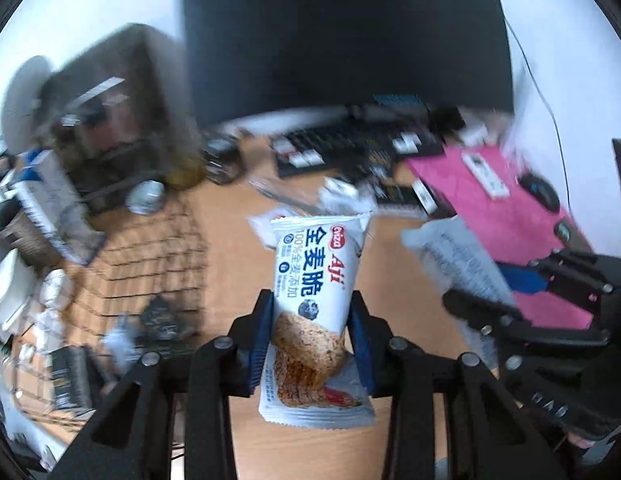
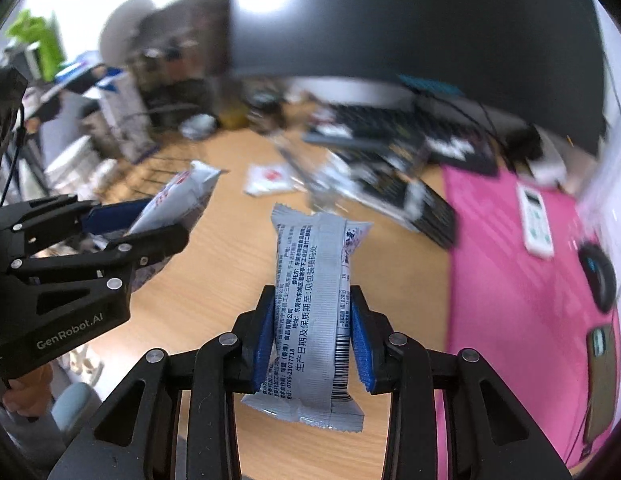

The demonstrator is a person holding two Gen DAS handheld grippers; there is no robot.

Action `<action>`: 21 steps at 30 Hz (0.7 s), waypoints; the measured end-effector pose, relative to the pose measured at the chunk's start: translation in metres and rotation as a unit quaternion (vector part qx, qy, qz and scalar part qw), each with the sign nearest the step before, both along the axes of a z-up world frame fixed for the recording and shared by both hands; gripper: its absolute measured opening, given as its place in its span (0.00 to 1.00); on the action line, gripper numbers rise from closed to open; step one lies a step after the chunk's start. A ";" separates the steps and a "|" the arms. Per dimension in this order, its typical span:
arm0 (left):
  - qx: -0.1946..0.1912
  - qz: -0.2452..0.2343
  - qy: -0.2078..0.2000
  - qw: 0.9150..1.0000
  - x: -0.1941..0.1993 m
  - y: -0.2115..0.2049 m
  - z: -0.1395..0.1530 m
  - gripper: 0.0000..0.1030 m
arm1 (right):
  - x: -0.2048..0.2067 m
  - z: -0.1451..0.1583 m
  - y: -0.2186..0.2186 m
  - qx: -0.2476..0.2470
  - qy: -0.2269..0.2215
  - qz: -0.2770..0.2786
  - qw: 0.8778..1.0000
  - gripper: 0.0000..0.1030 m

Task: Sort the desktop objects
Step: 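Carry both snack bars over the wire basket and release them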

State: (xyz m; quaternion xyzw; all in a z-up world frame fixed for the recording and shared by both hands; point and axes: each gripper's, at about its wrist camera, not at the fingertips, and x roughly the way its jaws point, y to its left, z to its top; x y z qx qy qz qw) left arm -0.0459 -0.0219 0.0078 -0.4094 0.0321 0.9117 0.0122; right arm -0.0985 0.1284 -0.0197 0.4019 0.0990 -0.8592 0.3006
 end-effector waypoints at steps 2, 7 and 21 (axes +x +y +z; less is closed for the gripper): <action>0.006 0.025 0.023 0.999 0.014 -0.023 0.016 0.39 | 0.007 0.018 -0.025 -0.012 0.014 0.028 0.999 0.34; 0.015 0.099 0.049 0.994 0.038 -0.090 0.034 0.39 | 0.029 0.051 -0.099 -0.033 0.033 0.109 0.993 0.34; 0.036 0.223 -0.012 0.974 0.040 -0.207 -0.020 0.39 | 0.033 0.008 -0.242 0.004 -0.015 0.197 0.980 0.34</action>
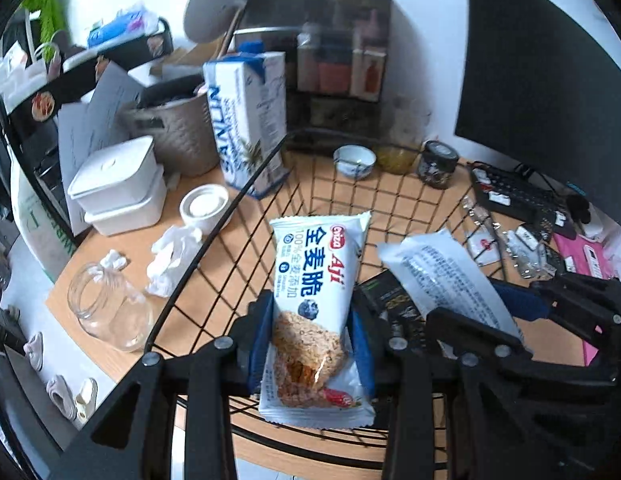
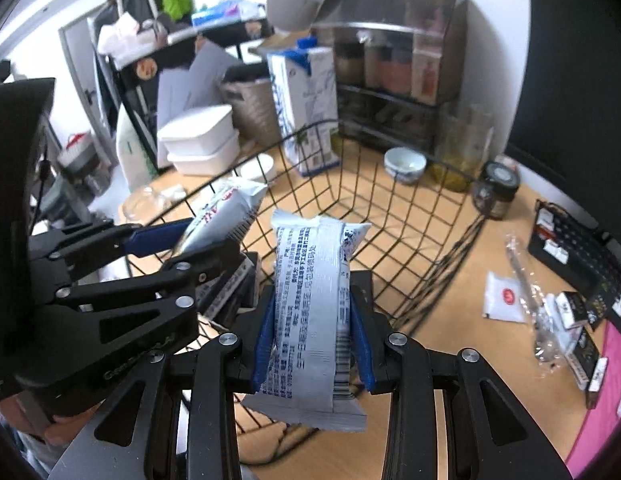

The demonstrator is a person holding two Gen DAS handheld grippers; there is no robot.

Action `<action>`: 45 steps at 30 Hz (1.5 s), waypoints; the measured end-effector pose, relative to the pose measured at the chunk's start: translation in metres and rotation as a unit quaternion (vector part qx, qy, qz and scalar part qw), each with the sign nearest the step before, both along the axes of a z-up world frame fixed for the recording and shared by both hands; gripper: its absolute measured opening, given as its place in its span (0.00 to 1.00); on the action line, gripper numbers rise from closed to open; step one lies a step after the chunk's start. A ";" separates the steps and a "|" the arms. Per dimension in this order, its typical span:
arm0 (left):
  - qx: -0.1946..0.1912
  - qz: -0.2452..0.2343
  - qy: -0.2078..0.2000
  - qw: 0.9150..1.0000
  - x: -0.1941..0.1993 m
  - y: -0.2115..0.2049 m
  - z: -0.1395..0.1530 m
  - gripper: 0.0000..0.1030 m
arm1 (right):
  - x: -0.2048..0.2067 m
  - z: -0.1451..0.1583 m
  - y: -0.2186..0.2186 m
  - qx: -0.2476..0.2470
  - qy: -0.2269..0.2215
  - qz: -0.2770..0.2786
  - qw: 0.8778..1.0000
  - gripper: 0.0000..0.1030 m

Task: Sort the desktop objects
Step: 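Carry both snack bars over the wire basket and release them, then move both tools back to the desk and grasp a black Face pack with the right tool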

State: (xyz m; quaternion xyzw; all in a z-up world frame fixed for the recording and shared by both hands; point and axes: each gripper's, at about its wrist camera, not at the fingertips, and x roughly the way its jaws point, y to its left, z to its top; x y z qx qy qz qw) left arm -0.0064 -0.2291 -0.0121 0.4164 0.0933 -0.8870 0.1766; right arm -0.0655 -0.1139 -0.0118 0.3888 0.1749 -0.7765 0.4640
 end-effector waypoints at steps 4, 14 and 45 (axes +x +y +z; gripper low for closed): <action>0.005 0.008 -0.017 1.000 0.000 -0.006 -0.009 0.39 | -0.002 -0.008 -0.006 0.008 0.001 0.002 1.000 0.34; -0.005 0.010 -0.006 1.000 0.000 -0.001 -0.002 0.71 | -0.004 0.001 0.010 -0.013 0.009 -0.005 1.000 0.39; -0.052 -0.202 -0.021 0.978 -0.087 0.206 -0.011 0.71 | -0.084 -0.008 0.238 -0.024 0.006 -0.219 0.975 0.44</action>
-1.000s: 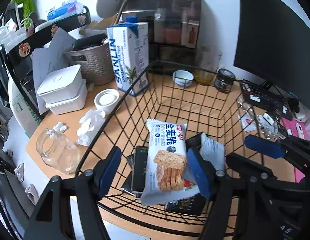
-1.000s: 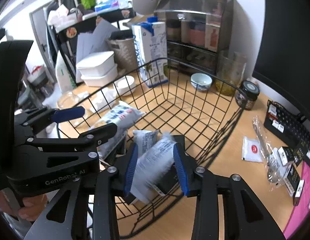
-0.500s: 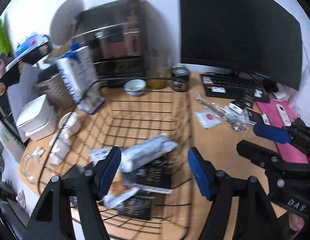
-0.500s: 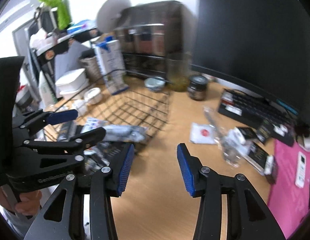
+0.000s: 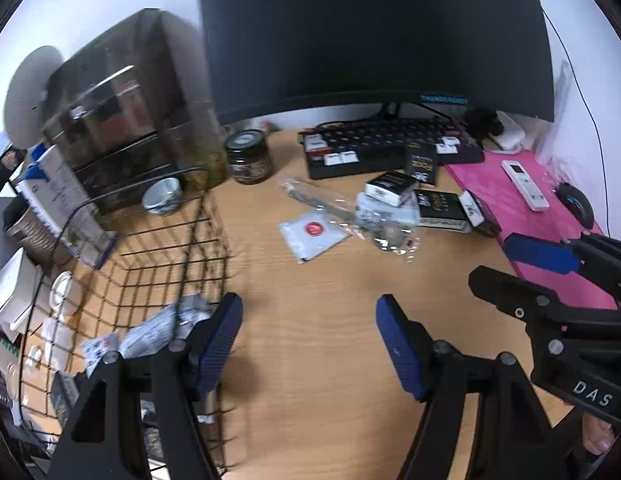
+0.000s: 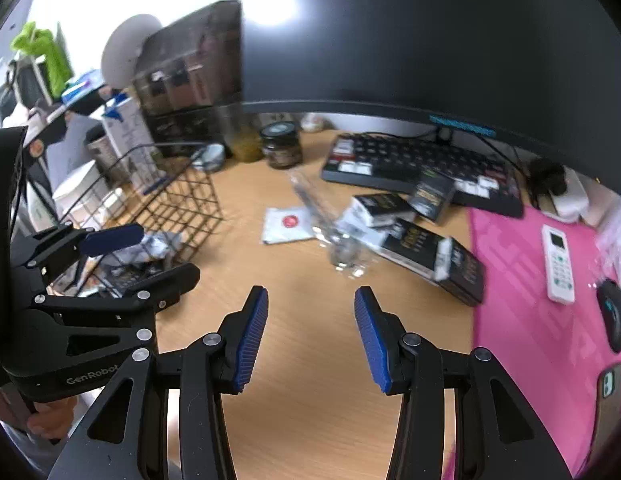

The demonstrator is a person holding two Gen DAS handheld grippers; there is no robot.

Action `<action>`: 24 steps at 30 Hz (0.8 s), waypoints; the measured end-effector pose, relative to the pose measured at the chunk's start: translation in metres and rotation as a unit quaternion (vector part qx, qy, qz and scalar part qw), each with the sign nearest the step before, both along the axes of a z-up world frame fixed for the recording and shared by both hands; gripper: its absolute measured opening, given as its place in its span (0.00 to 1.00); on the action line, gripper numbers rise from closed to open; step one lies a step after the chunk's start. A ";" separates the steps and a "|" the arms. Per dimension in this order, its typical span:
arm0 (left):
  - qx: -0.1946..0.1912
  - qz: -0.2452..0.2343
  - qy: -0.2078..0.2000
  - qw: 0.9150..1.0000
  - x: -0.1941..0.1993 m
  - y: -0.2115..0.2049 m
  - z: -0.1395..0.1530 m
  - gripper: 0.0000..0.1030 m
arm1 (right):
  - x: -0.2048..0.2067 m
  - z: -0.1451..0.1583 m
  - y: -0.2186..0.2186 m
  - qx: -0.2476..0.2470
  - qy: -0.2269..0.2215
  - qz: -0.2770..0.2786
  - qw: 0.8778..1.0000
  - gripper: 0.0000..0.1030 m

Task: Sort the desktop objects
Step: 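Move both tools back to the desk and grasp a black Face pack with the right tool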

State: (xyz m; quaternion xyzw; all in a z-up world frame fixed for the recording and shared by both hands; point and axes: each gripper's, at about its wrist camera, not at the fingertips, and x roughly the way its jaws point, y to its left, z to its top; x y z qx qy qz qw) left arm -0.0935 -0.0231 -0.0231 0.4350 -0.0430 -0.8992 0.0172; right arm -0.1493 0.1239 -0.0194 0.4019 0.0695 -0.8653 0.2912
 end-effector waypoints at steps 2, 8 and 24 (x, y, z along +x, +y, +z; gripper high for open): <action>-0.003 -0.006 -0.004 1.000 -0.006 0.007 -0.004 0.71 | -0.005 -0.004 0.008 -0.001 -0.005 -0.010 1.000 0.44; 0.002 -0.014 -0.023 1.000 -0.024 0.018 -0.021 0.71 | -0.020 -0.020 0.022 0.004 -0.018 -0.028 0.999 0.44; 0.007 -0.036 -0.051 0.998 -0.083 0.048 -0.045 0.72 | -0.125 -0.048 0.067 0.013 -0.050 -0.108 0.993 0.44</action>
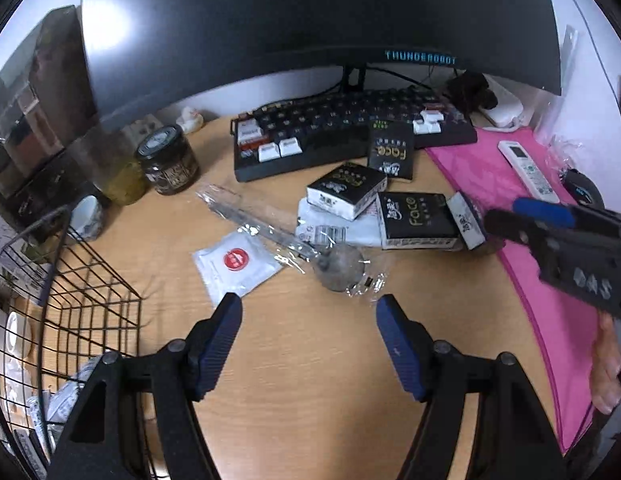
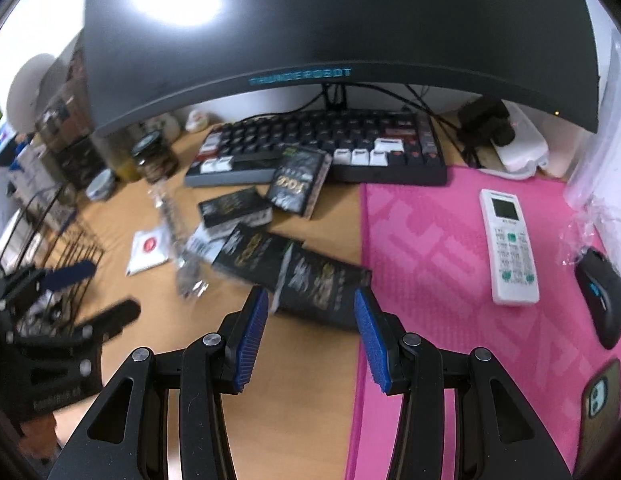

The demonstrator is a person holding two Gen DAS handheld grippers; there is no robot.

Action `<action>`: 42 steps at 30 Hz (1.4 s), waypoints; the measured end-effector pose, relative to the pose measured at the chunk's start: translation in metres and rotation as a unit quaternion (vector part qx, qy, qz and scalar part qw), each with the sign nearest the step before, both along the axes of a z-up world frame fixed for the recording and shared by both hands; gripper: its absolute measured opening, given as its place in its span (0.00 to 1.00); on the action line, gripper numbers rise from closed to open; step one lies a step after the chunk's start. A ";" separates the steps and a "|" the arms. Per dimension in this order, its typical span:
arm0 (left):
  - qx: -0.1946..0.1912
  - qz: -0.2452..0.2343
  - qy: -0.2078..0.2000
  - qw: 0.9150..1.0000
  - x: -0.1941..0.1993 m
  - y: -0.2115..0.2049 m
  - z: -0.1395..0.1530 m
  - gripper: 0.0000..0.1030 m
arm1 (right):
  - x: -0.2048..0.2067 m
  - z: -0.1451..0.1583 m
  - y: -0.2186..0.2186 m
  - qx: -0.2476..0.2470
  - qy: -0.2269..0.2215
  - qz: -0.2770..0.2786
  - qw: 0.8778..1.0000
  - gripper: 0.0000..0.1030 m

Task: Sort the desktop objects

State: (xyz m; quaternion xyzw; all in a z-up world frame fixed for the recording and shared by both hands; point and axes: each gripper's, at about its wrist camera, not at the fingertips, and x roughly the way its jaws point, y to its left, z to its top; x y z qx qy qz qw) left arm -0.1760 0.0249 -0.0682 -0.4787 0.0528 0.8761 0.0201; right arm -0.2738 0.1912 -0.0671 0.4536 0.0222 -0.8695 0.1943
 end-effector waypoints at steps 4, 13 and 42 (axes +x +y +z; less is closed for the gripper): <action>0.002 0.000 0.003 1.000 -0.009 0.003 0.003 0.72 | -0.027 -0.011 -0.010 -0.003 -0.019 0.003 1.000 0.44; -0.004 0.000 0.009 1.000 -0.058 0.023 0.002 0.75 | -0.066 -0.020 -0.023 -0.009 -0.038 -0.005 0.999 0.44; -0.038 -0.034 -0.024 0.998 0.059 0.015 -0.018 0.75 | 0.079 -0.026 -0.026 -0.047 -0.093 0.061 0.993 0.44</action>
